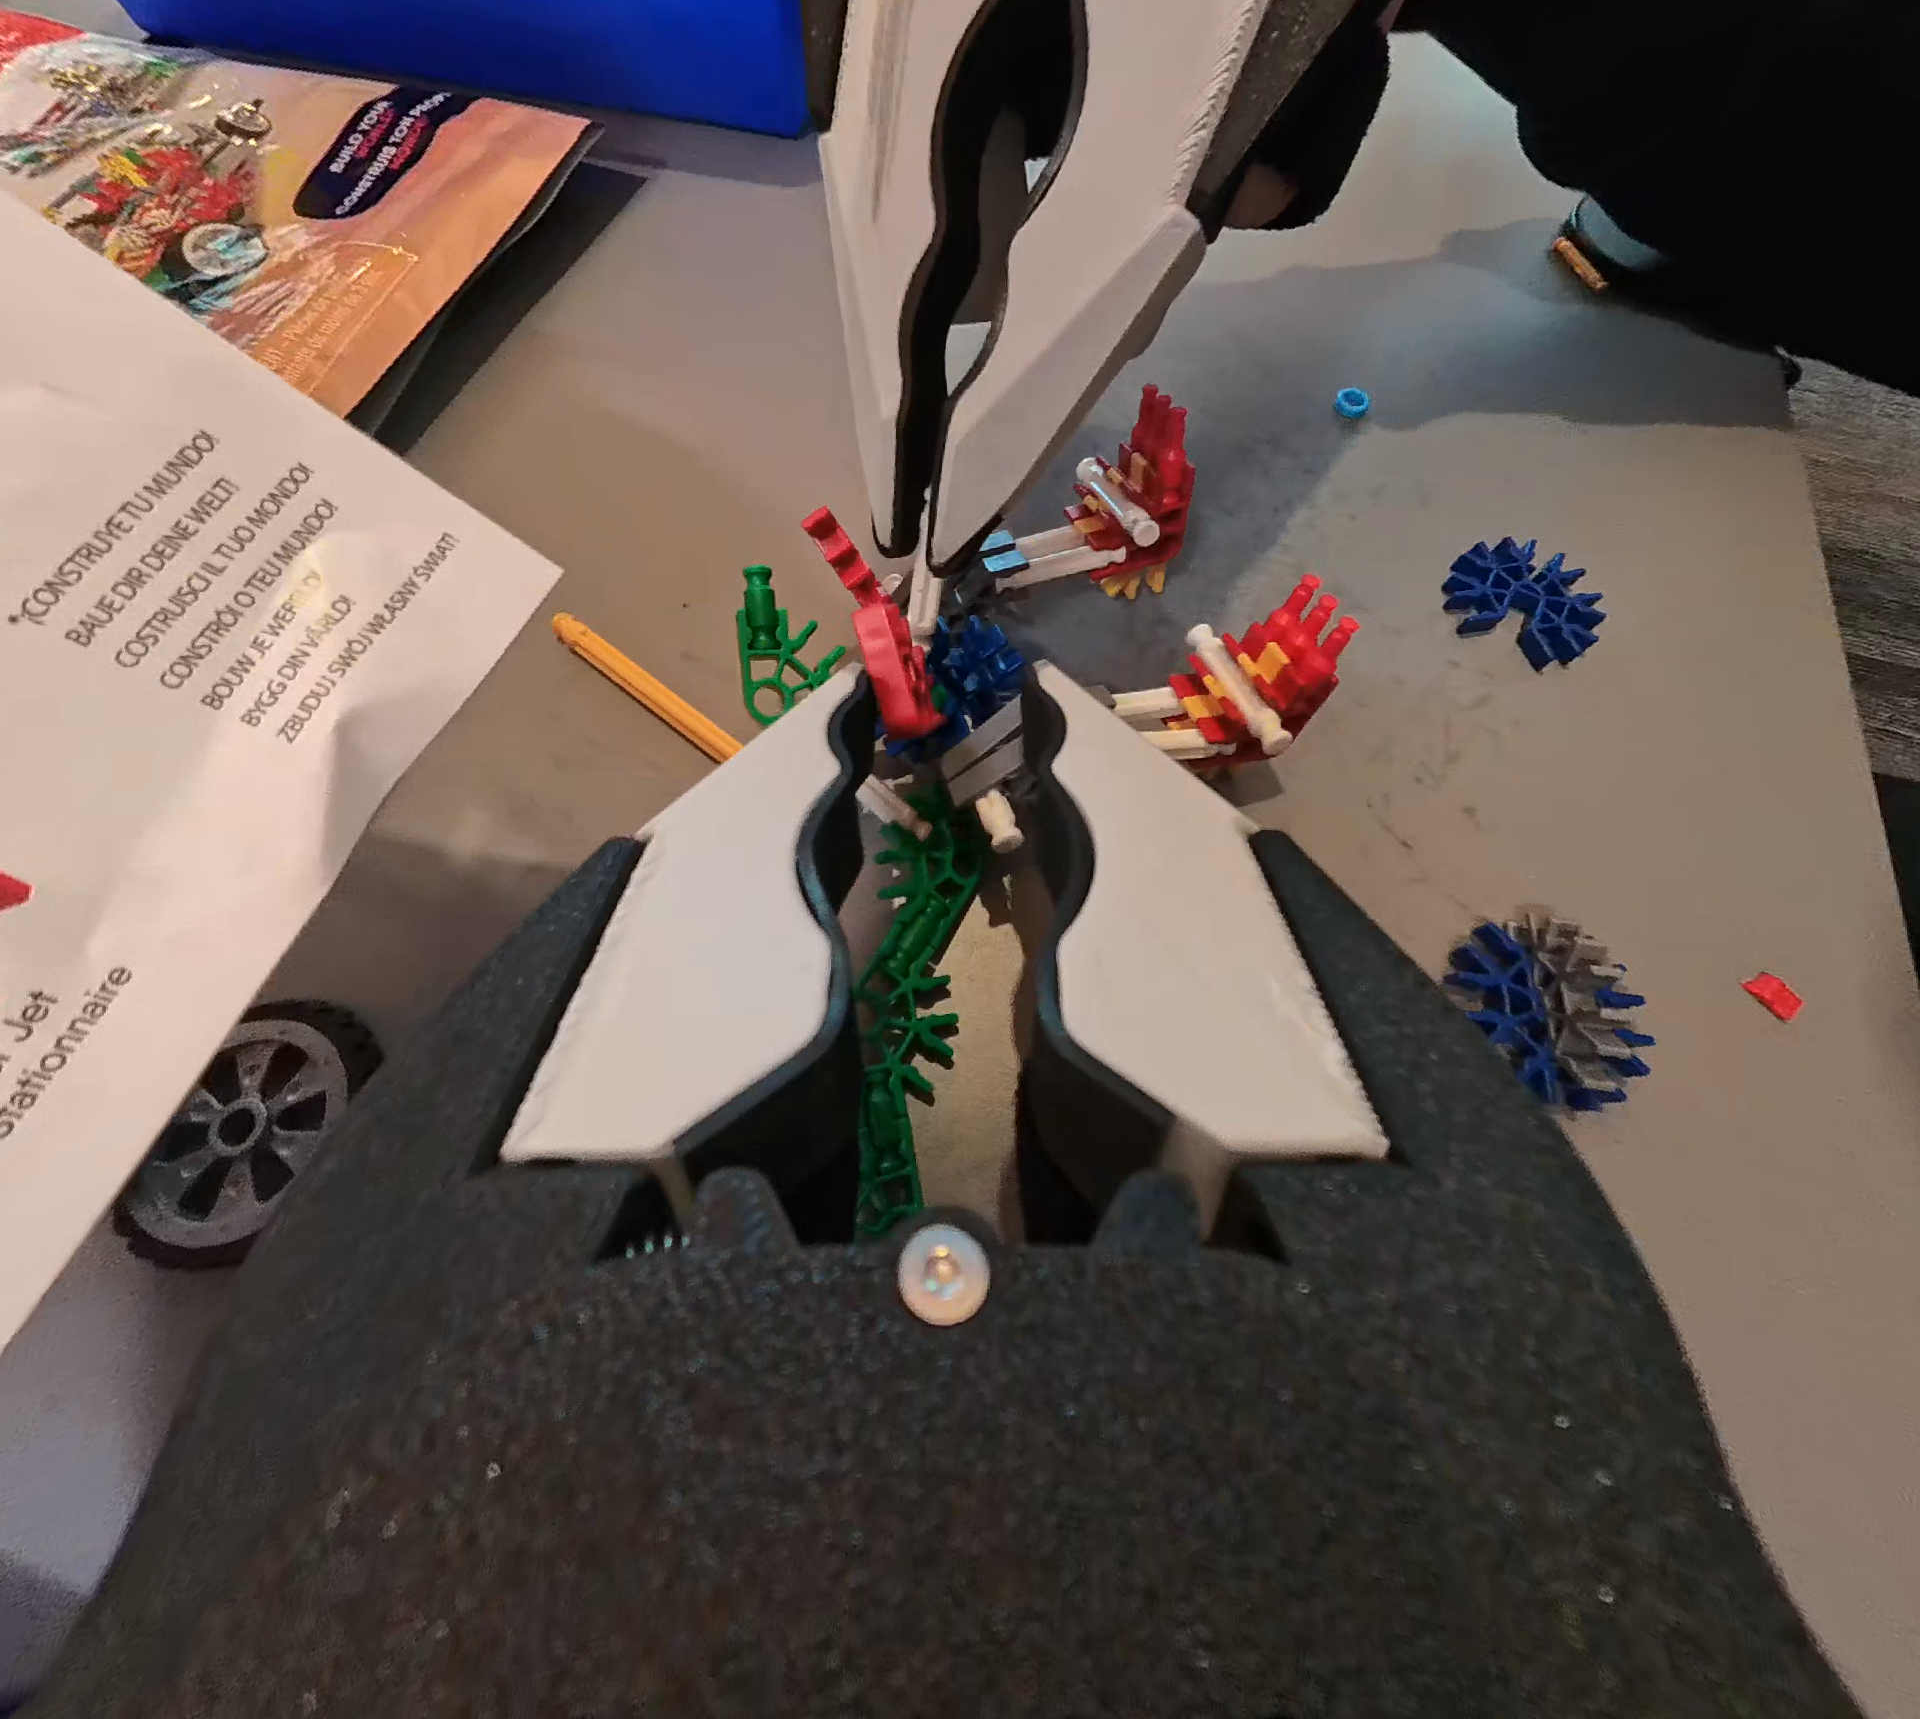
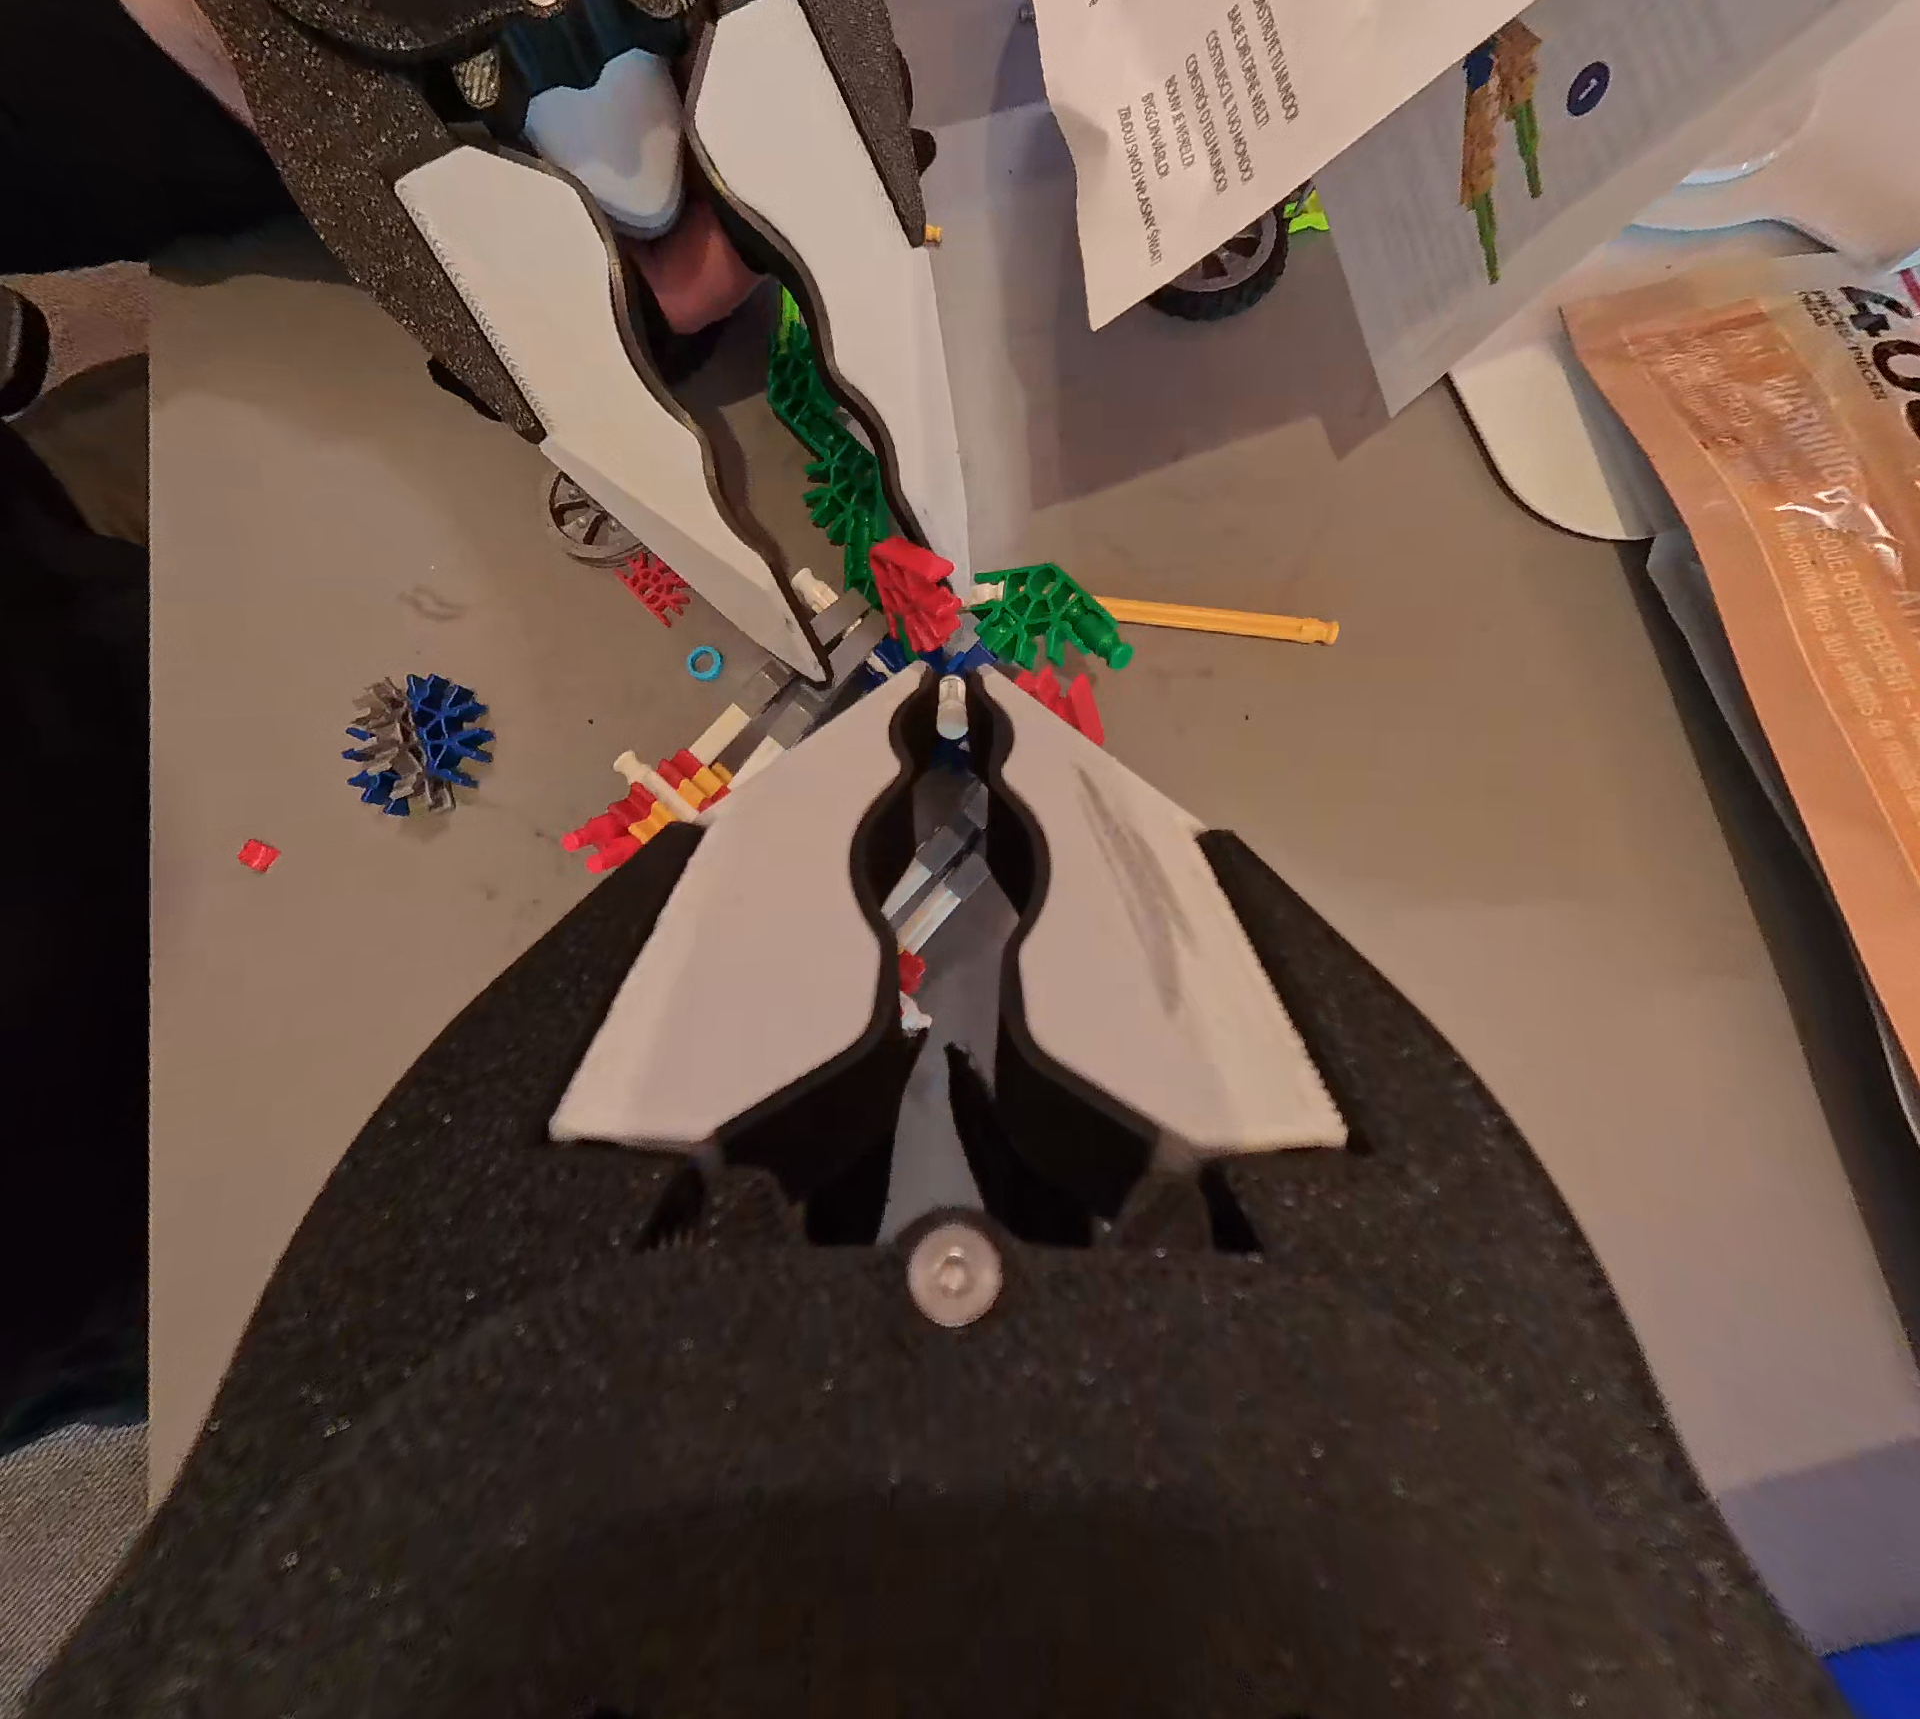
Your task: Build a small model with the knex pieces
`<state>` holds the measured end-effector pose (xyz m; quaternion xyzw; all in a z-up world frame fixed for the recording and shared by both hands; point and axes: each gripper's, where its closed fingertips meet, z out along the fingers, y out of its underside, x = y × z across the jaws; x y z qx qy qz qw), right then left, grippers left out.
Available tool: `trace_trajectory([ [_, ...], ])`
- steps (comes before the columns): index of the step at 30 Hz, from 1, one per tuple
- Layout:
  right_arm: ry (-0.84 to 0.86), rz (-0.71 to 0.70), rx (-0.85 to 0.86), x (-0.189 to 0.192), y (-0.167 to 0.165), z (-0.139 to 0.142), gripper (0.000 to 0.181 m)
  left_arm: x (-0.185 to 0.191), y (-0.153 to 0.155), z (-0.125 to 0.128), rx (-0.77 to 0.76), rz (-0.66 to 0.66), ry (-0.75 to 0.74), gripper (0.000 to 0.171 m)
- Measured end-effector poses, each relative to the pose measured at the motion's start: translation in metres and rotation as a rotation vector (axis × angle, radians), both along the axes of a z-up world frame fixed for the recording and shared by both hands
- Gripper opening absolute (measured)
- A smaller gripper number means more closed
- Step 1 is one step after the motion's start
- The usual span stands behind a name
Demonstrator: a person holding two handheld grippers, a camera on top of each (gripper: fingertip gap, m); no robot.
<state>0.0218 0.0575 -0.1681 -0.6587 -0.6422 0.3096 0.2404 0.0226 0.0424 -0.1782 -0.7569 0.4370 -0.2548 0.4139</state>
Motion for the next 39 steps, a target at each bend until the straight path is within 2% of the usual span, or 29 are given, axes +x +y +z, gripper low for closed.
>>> trace_trajectory([
  [10,-0.048,0.037,-0.032,-0.005,-0.001,0.001,0.004,0.004,0.001,-0.003,-0.104,-0.04,-0.015,0.024],
  [19,-0.012,0.01,-0.049,-0.009,0.003,0.002,0.004,0.006,0.003,-0.006,-0.148,-0.041,-0.016,0.022],
  [28,0.058,-0.024,-0.047,-0.014,0.009,0.009,0.004,0.004,0.008,-0.009,-0.128,-0.017,0.022,0.023],
  [39,0.023,-0.011,-0.074,-0.012,0.008,0.002,0.004,0.005,0.01,-0.011,-0.094,-0.027,0.055,0.023],
])
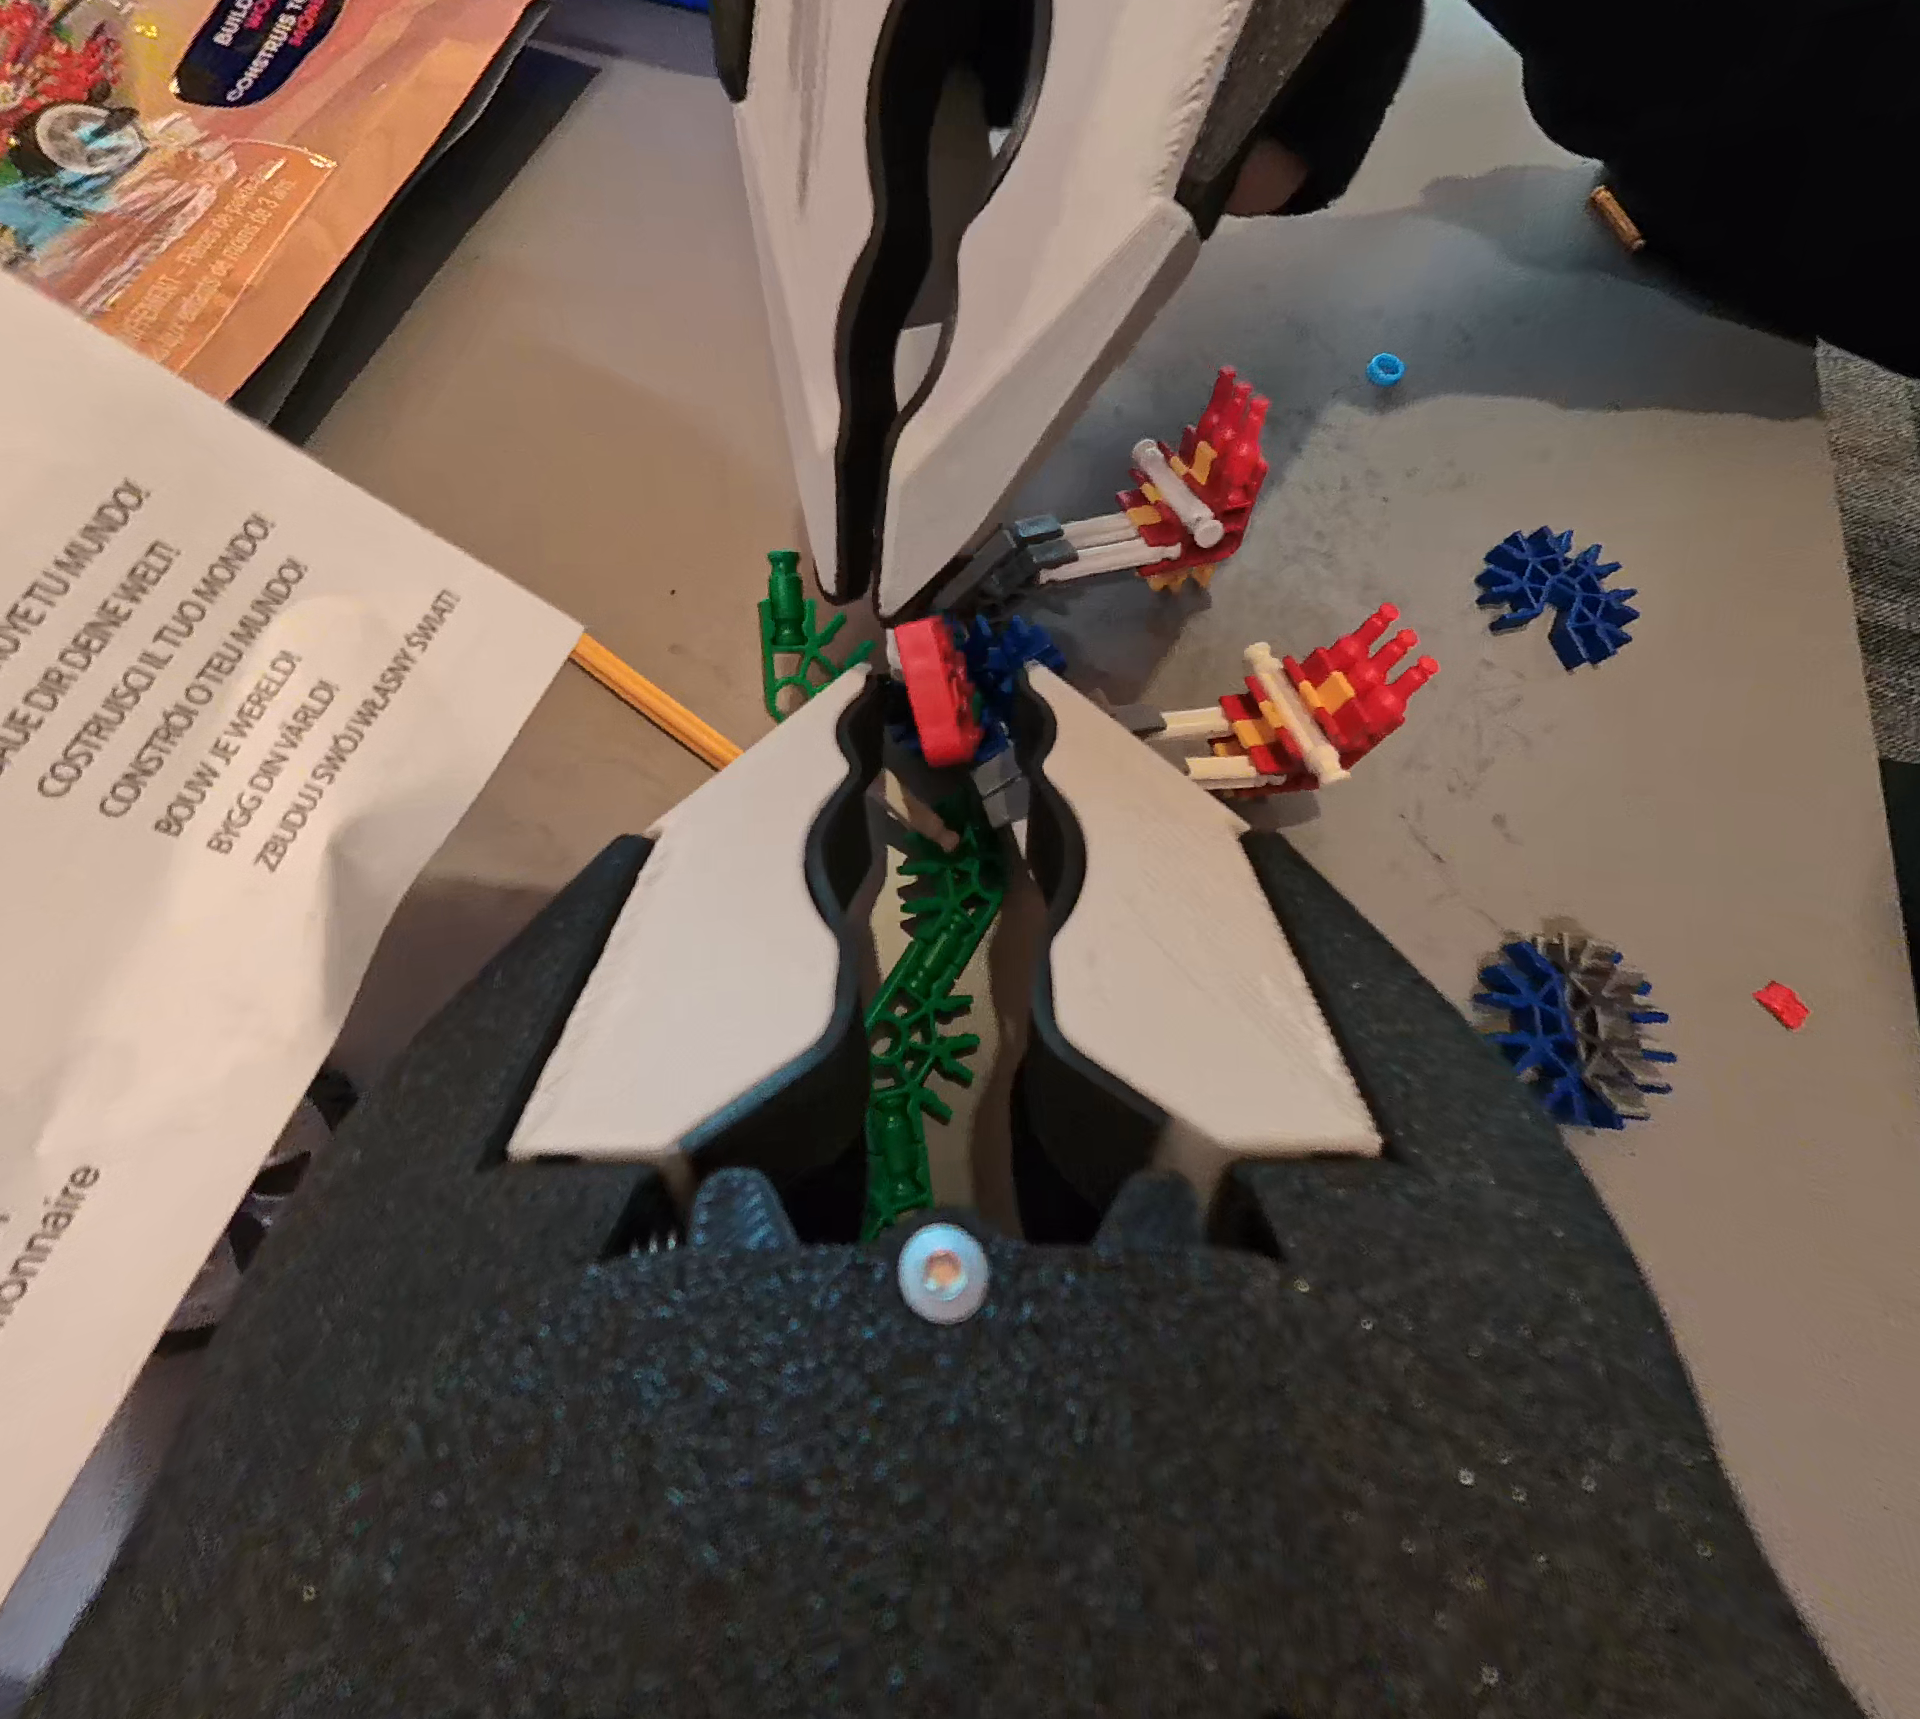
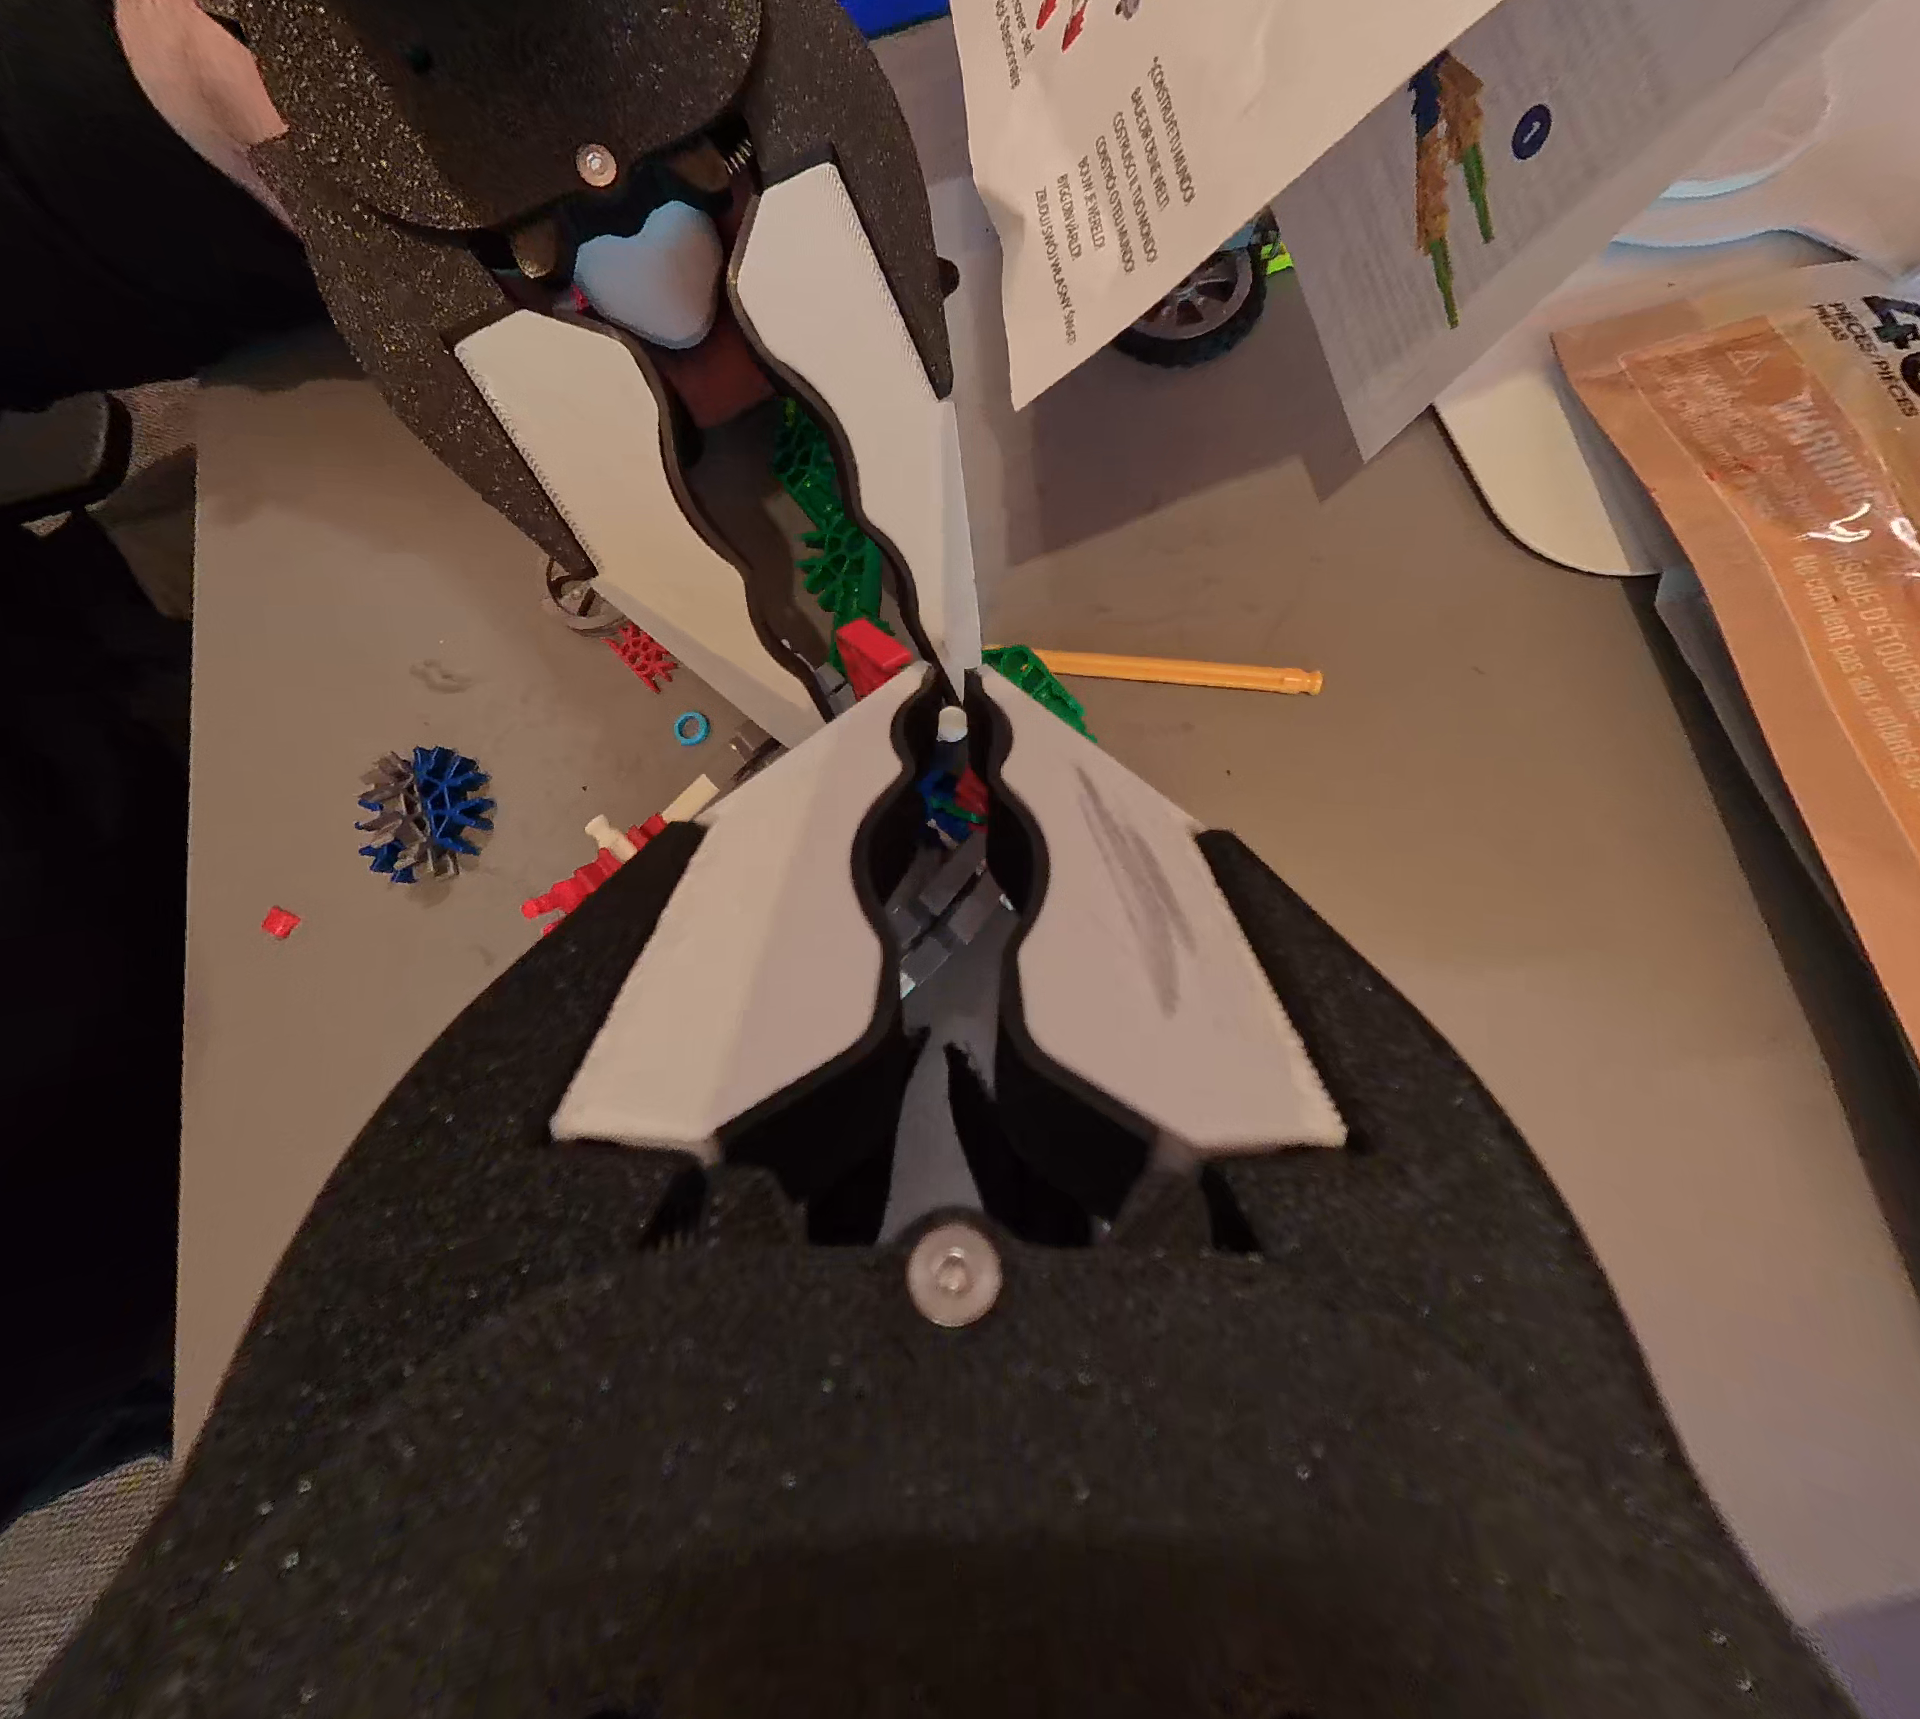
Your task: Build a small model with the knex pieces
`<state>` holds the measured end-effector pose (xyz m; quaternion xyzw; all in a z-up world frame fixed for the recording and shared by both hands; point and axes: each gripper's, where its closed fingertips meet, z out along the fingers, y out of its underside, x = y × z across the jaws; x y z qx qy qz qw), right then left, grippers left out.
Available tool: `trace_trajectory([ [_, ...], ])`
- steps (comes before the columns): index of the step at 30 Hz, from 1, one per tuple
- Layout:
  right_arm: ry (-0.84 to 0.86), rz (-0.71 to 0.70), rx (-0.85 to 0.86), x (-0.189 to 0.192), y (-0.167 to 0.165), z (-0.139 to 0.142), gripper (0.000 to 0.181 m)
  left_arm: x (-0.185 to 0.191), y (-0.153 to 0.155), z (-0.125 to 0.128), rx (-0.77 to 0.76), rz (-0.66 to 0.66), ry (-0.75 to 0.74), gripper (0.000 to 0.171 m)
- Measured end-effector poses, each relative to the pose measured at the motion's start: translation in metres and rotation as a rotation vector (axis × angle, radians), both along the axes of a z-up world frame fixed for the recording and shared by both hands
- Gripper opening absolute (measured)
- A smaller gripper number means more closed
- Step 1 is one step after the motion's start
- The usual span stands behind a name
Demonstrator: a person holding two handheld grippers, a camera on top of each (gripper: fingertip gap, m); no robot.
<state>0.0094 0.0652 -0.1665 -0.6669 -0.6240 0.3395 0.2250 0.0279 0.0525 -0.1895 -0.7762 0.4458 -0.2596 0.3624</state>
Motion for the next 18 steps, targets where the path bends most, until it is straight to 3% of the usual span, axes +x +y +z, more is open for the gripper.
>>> trace_trajectory([
  [18,-0.033,0.017,-0.06,0.0047,-0.0041,-0.0064,0.004,0.0038,-0.003,-0.0027,0.023,-0.091,0.028,0.016],
])
